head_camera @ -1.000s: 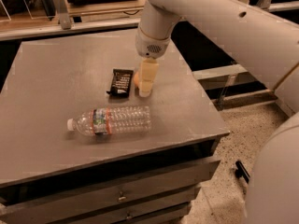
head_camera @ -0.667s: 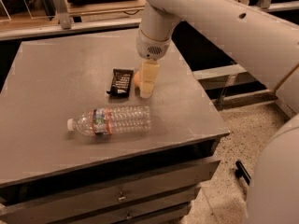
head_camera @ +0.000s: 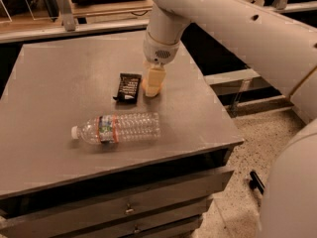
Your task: Pick orange
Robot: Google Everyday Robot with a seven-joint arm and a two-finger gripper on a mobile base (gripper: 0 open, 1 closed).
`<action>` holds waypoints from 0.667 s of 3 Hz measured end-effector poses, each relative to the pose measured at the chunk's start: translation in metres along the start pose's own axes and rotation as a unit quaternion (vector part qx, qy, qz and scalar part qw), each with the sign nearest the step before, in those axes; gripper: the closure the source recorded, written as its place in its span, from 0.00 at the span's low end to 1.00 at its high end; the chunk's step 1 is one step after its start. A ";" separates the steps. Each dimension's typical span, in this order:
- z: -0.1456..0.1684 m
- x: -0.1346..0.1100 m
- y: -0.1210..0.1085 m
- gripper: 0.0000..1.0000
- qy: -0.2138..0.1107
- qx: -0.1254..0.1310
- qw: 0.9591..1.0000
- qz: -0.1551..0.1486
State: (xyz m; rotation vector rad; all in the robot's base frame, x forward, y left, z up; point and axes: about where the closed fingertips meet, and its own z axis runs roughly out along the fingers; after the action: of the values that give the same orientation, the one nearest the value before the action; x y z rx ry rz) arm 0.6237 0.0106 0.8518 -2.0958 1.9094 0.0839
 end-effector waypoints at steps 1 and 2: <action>0.002 0.000 0.000 0.59 0.000 -0.001 1.000 0.000; -0.003 -0.003 0.000 0.91 -0.001 0.004 1.000 -0.006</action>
Offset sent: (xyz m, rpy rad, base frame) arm -0.0020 0.0021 0.0123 0.0020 -0.0256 0.0166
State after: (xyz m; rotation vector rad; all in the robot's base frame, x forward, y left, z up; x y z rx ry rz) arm 0.6227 0.0127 0.8558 -2.1003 1.8924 0.0761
